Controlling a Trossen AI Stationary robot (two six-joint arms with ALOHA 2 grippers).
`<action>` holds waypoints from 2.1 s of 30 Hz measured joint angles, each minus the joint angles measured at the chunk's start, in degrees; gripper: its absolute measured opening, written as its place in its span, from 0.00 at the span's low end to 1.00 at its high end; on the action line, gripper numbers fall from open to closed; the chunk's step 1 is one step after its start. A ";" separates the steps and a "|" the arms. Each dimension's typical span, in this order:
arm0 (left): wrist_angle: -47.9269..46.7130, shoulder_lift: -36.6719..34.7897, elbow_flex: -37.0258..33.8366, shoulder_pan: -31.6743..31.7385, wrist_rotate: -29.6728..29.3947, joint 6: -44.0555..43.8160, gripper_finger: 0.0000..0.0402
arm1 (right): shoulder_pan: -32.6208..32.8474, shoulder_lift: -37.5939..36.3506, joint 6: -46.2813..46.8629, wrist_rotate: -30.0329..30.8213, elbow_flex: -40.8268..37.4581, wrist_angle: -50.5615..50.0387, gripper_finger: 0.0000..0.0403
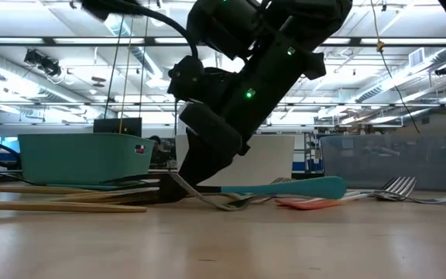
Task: Sort silverware by color (type)
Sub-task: Put the blue fork into the white bin
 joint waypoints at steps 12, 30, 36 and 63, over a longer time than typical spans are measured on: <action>-11.94 0.20 0.56 4.03 -0.13 -10.66 0.40 | 0.66 -5.95 1.55 6.95 -0.12 -4.23 0.04; -11.79 0.22 0.56 6.14 -0.44 -12.37 0.40 | 2.94 -11.83 -1.96 22.46 -0.13 -8.53 0.05; -11.09 0.66 0.53 6.47 -1.02 -12.40 0.40 | 4.54 -13.58 -2.43 29.26 -0.11 -10.87 0.05; -10.21 0.59 0.53 5.11 -1.20 -13.37 0.40 | -8.14 -13.87 -0.87 19.60 -0.11 -22.66 0.05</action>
